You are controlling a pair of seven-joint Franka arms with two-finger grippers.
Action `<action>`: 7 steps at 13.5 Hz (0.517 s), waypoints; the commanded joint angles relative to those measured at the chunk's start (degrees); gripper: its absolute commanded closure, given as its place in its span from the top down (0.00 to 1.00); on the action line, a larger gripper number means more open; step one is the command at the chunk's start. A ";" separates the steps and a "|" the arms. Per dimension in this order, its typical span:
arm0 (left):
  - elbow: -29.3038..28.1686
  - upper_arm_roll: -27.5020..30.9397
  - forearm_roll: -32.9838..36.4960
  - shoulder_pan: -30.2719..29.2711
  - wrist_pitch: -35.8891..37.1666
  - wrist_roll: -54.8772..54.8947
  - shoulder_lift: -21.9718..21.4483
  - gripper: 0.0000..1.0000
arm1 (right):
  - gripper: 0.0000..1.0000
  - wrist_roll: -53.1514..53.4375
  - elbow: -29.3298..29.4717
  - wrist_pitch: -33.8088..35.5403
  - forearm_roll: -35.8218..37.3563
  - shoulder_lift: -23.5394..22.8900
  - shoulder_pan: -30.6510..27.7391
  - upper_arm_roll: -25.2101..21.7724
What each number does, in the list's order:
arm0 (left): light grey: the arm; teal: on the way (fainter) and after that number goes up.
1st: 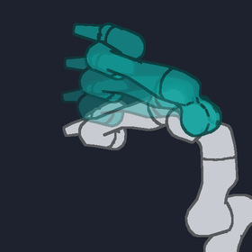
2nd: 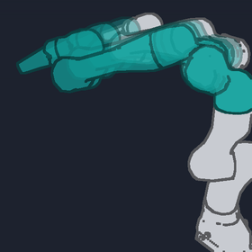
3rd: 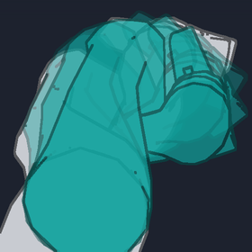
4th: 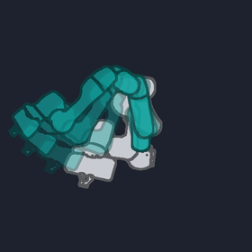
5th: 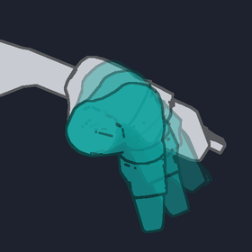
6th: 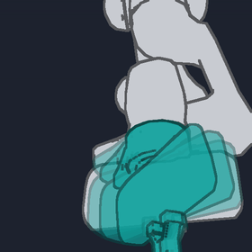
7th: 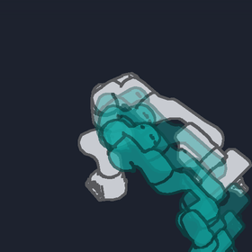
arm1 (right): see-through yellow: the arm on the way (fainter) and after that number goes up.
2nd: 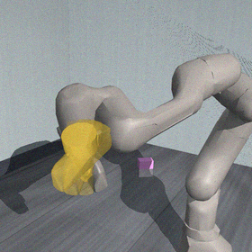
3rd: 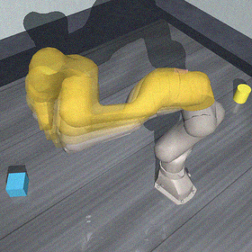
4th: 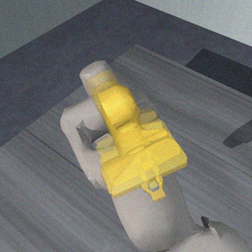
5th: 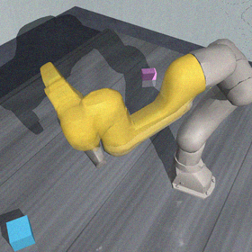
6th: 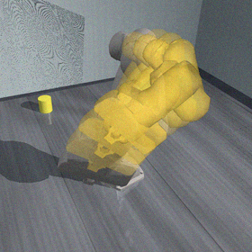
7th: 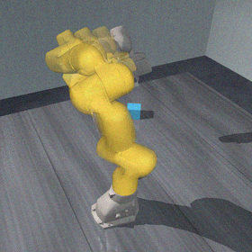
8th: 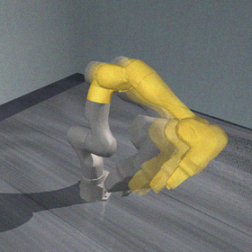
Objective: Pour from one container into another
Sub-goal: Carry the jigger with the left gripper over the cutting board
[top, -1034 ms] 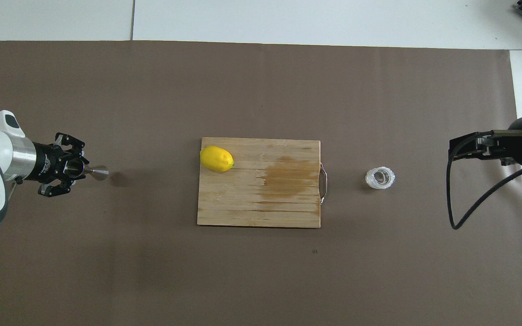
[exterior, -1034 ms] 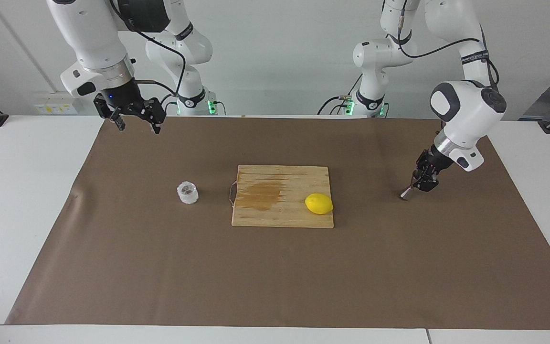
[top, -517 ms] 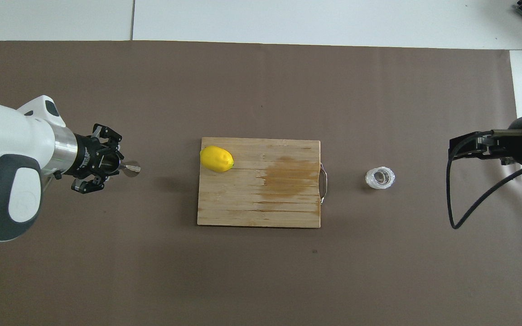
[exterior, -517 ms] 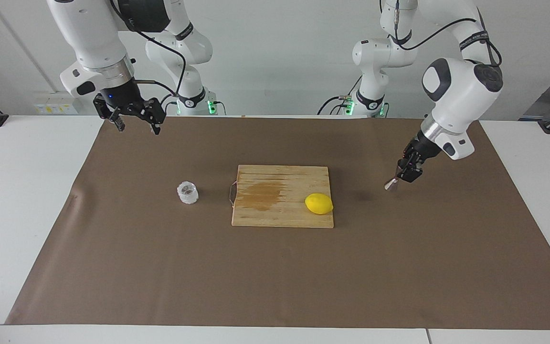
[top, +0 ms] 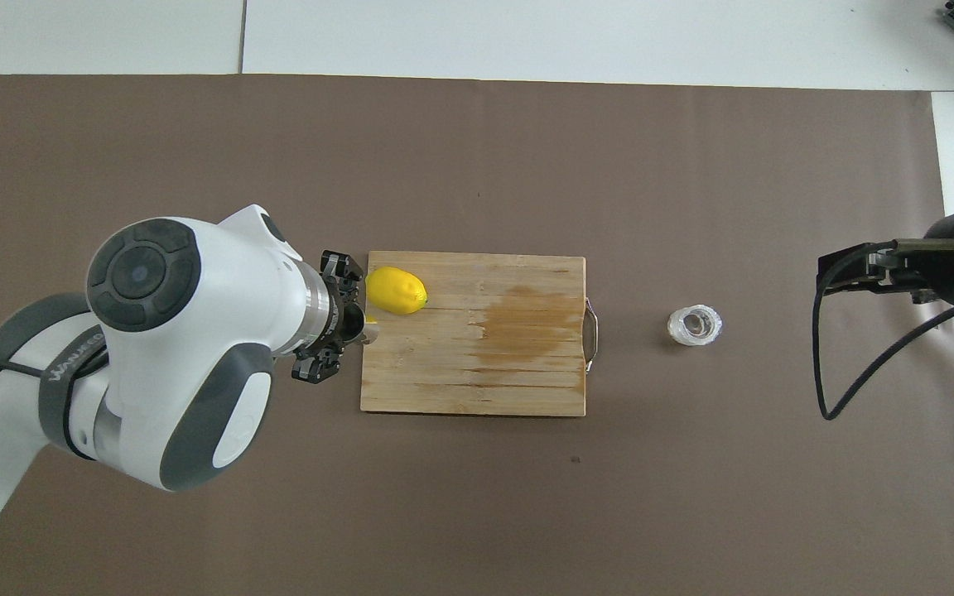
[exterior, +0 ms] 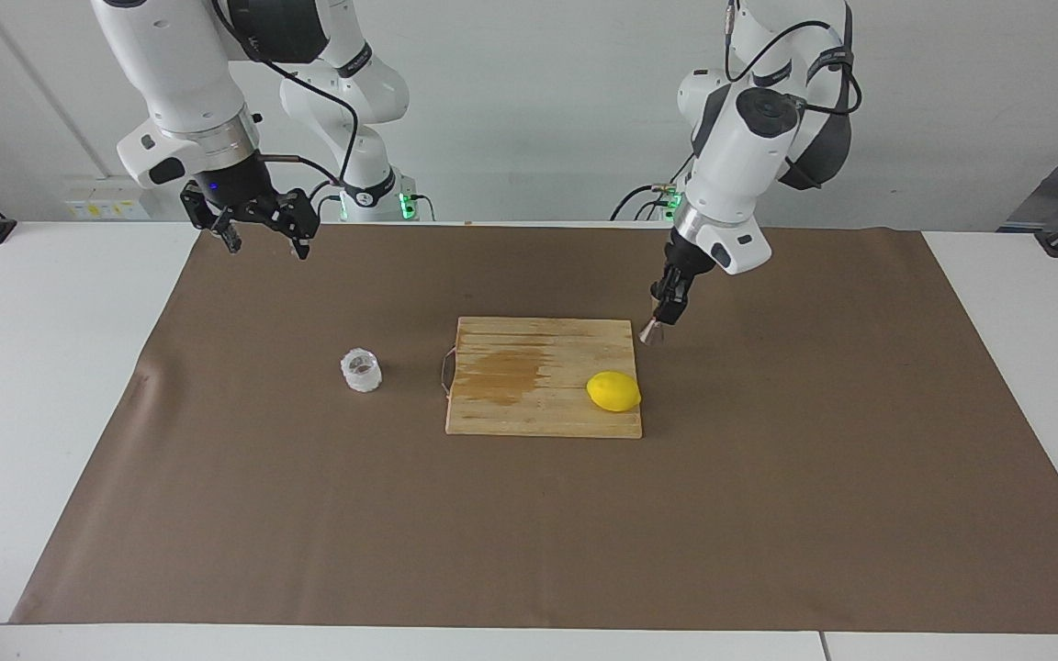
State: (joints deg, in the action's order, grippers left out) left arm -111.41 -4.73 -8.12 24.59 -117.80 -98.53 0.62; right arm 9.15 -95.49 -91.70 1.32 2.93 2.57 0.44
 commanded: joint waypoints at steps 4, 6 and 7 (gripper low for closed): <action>7.96 0.95 1.00 5.73 -1.47 -8.43 6.41 0.00 | 1.00 -3.07 -4.17 -1.55 -0.26 2.60 -0.46 0.36; 8.05 0.95 0.91 6.87 -1.47 -9.31 6.94 0.00 | 1.00 -6.06 -4.96 -1.55 -0.26 3.04 -0.46 0.36; 9.09 0.95 1.00 7.22 -1.47 -10.09 7.64 0.00 | 1.00 -6.68 -5.14 -1.55 -0.26 3.22 -0.55 0.36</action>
State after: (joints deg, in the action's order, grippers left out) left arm -104.60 -4.65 -8.10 30.28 -119.27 -106.46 6.69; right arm 4.97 -97.82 -91.70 1.32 3.93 2.61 0.45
